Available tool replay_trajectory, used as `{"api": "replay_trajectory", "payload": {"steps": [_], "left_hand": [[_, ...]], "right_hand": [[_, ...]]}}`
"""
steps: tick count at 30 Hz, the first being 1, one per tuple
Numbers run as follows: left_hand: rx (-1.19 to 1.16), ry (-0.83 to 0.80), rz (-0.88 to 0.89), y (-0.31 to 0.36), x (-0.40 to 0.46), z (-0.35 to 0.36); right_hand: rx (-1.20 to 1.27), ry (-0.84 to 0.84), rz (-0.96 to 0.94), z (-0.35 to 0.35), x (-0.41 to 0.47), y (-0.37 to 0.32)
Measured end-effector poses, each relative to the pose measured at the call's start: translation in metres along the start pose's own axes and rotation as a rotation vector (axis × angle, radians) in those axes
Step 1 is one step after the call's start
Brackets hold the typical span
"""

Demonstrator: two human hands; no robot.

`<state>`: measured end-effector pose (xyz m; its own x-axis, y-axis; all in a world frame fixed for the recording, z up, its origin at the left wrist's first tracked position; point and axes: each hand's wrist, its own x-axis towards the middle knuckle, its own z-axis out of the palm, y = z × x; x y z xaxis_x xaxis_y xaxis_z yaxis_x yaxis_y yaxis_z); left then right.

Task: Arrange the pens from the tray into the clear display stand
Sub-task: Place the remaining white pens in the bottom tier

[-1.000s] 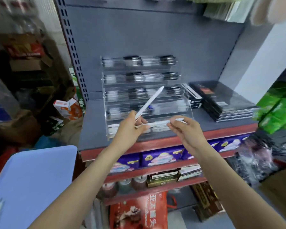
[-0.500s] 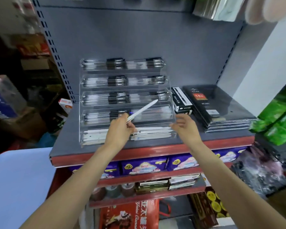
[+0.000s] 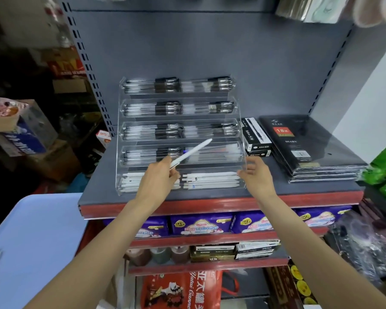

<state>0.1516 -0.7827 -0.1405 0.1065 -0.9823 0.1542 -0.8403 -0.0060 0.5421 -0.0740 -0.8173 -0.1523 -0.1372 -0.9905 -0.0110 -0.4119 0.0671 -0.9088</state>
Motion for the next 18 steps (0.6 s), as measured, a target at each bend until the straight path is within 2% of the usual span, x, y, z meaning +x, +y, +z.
{"api": "replay_trajectory", "payload": {"steps": [11,18], "left_hand": [[0.278,-0.053,-0.013,0.021,0.001,0.005],[0.061,-0.077,-0.069,0.021,0.002,0.008]], "right_hand": [[-0.016,-0.029,-0.005,-0.002,0.0,0.001],[-0.01,-0.054,0.015,-0.005,0.001,0.001]]}}
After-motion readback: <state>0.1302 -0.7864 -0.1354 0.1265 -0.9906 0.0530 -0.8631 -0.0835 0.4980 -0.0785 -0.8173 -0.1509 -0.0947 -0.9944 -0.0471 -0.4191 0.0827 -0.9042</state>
